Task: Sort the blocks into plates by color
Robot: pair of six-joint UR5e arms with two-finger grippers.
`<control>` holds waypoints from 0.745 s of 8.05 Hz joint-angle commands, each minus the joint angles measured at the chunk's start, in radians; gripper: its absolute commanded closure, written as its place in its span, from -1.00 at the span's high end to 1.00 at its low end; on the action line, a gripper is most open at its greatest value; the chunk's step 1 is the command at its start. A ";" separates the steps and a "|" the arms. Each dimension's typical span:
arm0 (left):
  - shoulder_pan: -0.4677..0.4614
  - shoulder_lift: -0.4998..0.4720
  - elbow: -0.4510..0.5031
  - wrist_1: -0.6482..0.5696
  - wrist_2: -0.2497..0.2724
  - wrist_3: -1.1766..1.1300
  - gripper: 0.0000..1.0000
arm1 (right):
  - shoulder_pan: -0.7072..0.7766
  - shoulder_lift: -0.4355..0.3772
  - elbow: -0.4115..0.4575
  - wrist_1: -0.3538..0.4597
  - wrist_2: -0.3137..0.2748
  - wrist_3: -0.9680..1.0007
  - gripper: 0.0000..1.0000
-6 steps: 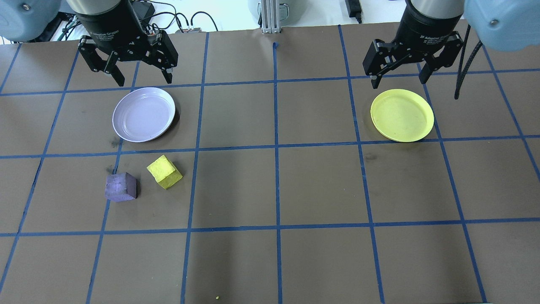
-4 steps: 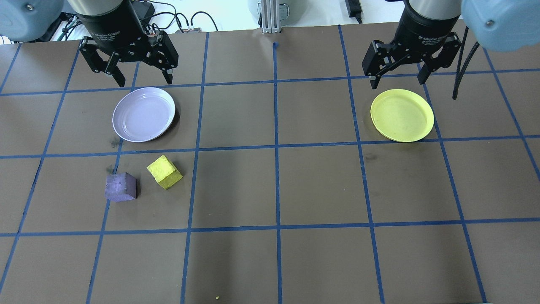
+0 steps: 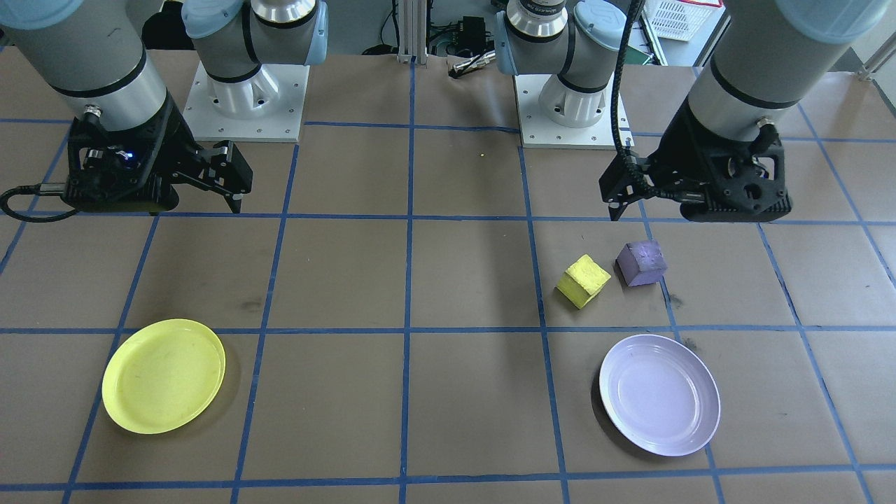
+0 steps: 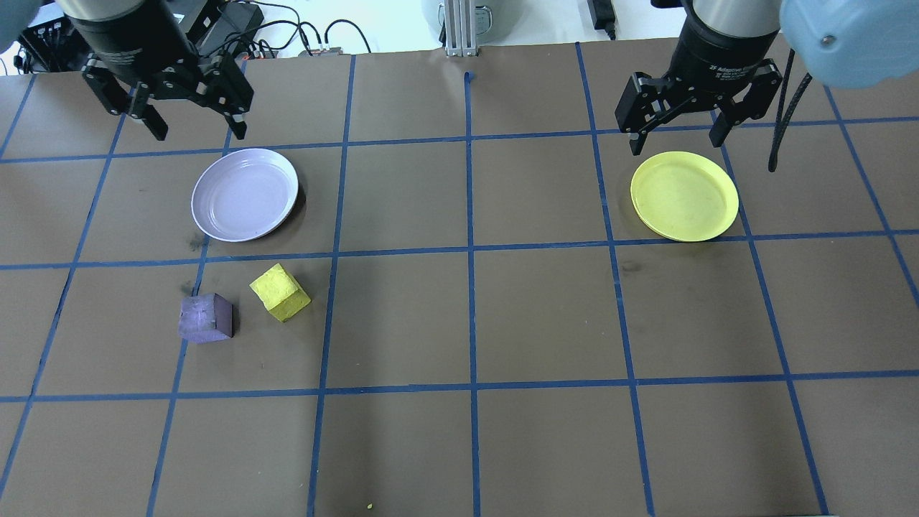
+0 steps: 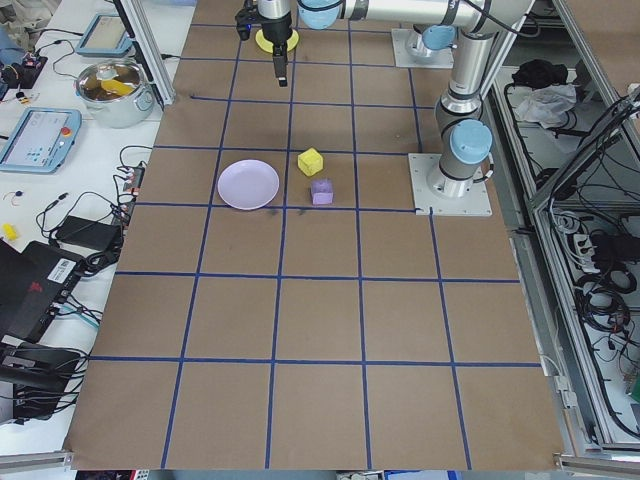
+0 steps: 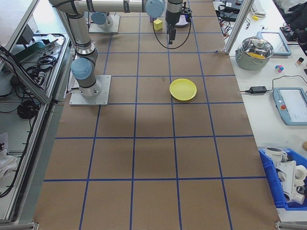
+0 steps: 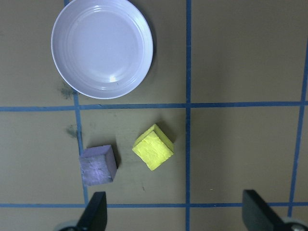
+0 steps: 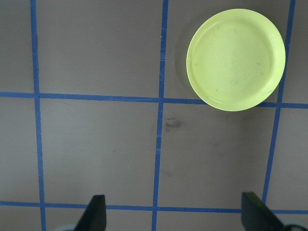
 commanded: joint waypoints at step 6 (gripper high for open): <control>0.311 0.102 -0.469 0.298 0.011 0.351 1.00 | 0.001 0.002 0.008 0.002 0.000 -0.001 1.00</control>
